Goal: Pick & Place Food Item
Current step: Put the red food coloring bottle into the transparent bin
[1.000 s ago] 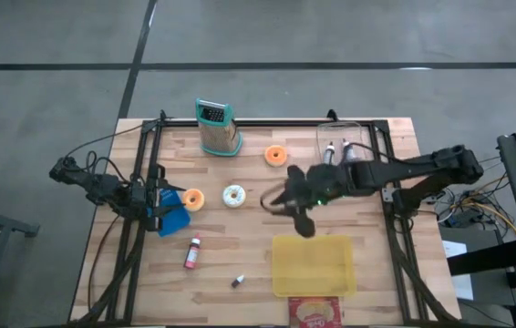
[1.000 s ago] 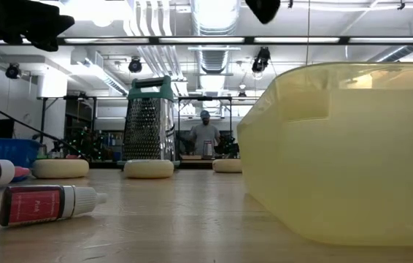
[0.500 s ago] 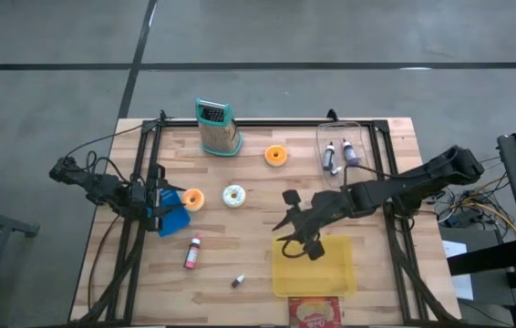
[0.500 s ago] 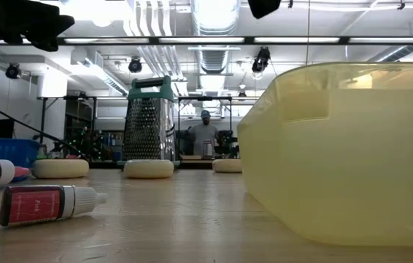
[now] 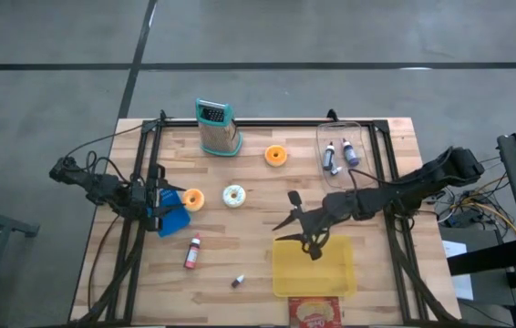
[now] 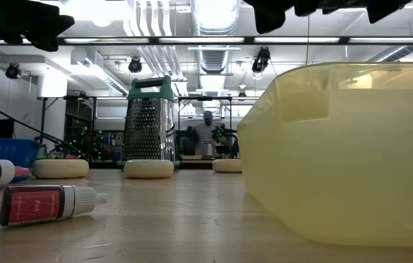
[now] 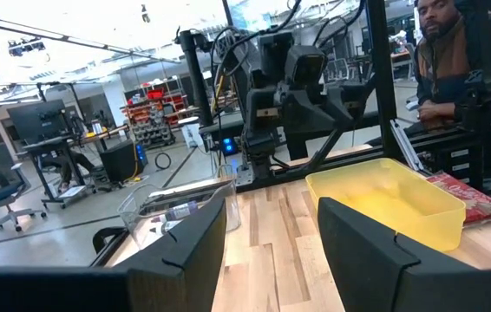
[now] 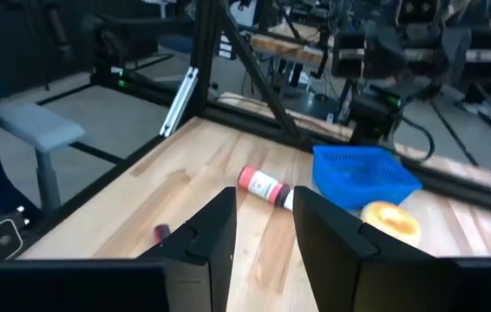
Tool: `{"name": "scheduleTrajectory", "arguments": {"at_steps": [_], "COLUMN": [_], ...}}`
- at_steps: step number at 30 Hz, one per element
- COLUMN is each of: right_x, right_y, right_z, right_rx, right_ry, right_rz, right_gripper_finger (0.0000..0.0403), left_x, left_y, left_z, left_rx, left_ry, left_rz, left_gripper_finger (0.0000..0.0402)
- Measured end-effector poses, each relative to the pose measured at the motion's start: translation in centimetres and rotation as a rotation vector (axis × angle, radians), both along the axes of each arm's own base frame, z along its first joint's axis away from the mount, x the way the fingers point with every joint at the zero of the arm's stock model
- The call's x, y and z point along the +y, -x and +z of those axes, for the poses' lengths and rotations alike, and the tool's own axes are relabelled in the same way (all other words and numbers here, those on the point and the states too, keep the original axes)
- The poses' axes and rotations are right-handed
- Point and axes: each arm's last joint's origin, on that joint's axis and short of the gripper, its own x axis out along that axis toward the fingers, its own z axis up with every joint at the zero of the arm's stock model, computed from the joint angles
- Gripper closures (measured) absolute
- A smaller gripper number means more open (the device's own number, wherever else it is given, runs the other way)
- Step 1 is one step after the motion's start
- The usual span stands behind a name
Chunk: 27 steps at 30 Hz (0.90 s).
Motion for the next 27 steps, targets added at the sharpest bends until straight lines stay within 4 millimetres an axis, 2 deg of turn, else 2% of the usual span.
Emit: {"name": "scheduleTrajectory", "arguments": {"at_steps": [18,23,27], "right_x": [0.0,0.2,0.1], "right_y": [-0.2,-2.1,-4.2], "right_z": [-0.8,-2.2,-2.4], "right_rx": [0.038,0.089,0.097], "right_ry": [-0.046,-0.029,-0.027], "right_rz": [-0.016,-0.028,-0.046], "right_gripper_finger": [0.0323,0.0329,0.033], "left_x": [0.0,0.0,0.0], "left_y": [0.0,0.0,-0.1], "left_z": [0.0,0.0,-0.1], "left_rx": [0.0,0.002,0.011], "left_ry": [0.0,-0.001,-0.005], "left_rz": [0.0,0.0,0.002], "left_gripper_finger": [0.0213,0.0213,0.0213]}}
